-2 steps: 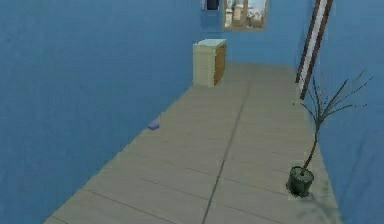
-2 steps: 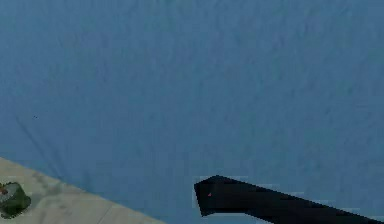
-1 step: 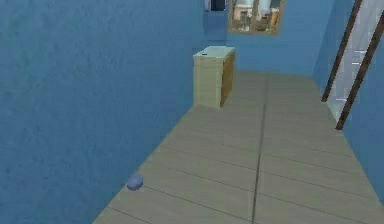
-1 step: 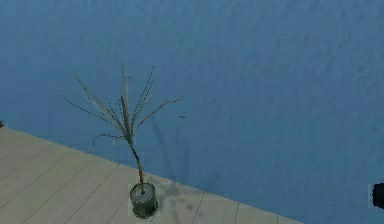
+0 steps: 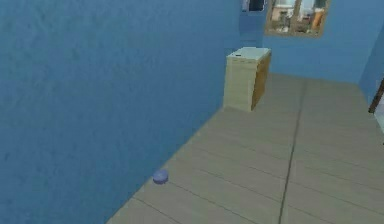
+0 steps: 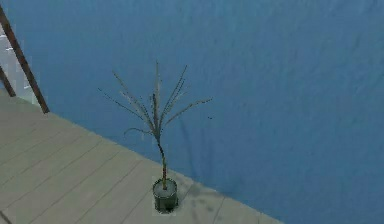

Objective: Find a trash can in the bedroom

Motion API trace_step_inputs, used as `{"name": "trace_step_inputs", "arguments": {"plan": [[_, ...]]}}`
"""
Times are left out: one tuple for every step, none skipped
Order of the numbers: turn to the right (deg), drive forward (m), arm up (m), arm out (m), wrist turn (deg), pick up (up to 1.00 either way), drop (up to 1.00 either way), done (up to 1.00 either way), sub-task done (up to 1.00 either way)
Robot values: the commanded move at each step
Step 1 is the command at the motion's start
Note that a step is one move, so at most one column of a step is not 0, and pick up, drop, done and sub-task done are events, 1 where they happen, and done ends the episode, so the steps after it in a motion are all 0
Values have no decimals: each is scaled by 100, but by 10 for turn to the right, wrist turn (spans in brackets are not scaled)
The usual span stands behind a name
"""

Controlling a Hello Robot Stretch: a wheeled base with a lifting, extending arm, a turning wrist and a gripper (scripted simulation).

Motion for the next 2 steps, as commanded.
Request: {"name": "trace_step_inputs", "arguments": {"plan": [[0,30,0,0,0,0,0,0,0],[270,0,0,0,0,0,0,0,0]]}}
